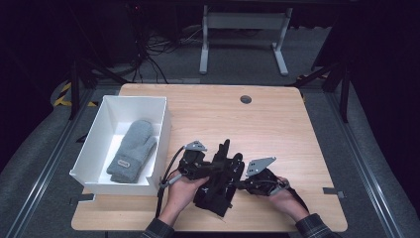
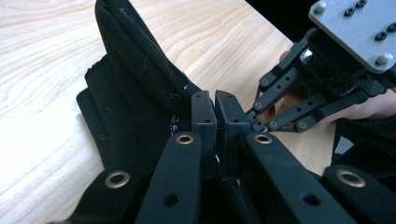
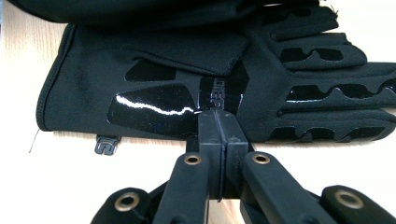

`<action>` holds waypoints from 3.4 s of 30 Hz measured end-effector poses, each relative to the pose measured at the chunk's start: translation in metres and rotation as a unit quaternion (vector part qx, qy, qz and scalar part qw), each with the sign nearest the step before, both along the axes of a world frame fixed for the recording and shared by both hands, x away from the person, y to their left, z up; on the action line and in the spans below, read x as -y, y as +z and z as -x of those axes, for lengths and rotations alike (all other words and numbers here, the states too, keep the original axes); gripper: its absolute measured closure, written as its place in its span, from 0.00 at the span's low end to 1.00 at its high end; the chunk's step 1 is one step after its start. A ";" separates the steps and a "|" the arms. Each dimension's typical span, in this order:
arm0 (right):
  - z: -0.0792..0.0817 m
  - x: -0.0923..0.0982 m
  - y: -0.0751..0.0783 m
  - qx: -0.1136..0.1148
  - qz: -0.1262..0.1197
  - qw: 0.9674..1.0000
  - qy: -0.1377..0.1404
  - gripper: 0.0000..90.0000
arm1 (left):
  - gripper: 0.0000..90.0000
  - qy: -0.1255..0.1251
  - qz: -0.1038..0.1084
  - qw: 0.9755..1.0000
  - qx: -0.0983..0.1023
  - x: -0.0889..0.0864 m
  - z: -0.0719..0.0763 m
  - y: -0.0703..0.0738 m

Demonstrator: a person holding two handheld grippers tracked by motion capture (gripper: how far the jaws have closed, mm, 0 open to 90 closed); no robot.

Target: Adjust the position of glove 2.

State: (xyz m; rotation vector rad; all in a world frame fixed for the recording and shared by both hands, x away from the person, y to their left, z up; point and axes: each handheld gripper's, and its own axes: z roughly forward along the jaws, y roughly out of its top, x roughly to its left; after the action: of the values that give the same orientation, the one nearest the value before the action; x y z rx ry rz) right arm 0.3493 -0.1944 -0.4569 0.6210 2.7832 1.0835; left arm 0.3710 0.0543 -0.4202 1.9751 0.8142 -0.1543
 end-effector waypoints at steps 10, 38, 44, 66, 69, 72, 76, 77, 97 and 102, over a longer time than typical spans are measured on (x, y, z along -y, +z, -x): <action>-0.001 -0.006 0.000 0.003 0.004 1.000 -0.002 1.00 | 0.97 -0.013 -0.008 1.000 -0.007 0.009 0.005 -0.005; -0.011 0.072 0.012 0.042 -0.016 0.991 -0.124 0.57 | 1.00 -0.056 -0.040 0.998 -0.010 0.032 0.023 -0.020; -0.018 0.069 0.003 0.042 0.000 0.990 -0.134 0.39 | 1.00 -0.076 -0.077 0.994 -0.020 0.045 0.029 -0.030; -0.031 0.078 -0.007 0.052 0.006 0.984 -0.172 0.26 | 1.00 -0.067 -0.176 0.982 0.019 0.016 0.037 -0.028; -0.032 0.079 -0.009 0.055 0.004 0.983 -0.174 0.23 | 1.00 -0.056 -0.188 0.980 0.030 0.005 0.037 -0.027; -0.032 0.078 -0.010 0.058 0.000 0.983 -0.176 0.19 | 1.00 -0.052 -0.191 0.980 0.033 0.000 0.037 -0.025; -0.032 0.077 -0.013 0.063 -0.009 0.982 -0.180 0.16 | 1.00 -0.052 -0.181 0.981 0.038 -0.004 0.037 -0.022; -0.032 0.077 -0.013 0.063 -0.009 0.982 -0.180 0.16 | 1.00 -0.055 -0.180 0.981 0.040 -0.004 0.037 -0.021; -0.032 0.077 -0.013 0.064 -0.009 0.982 -0.179 0.16 | 0.33 -0.046 -0.174 0.979 0.095 0.009 0.014 -0.006; -0.032 0.076 -0.013 0.065 -0.009 0.982 -0.178 0.16 | 0.23 -0.030 -0.193 0.976 0.101 0.009 0.005 -0.010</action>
State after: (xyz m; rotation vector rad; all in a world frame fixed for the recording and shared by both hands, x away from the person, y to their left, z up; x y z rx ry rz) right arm 0.3809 -0.2706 -0.4700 0.9666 2.4295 1.0317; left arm 0.3657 0.0452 -0.4305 2.3344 0.6894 0.1832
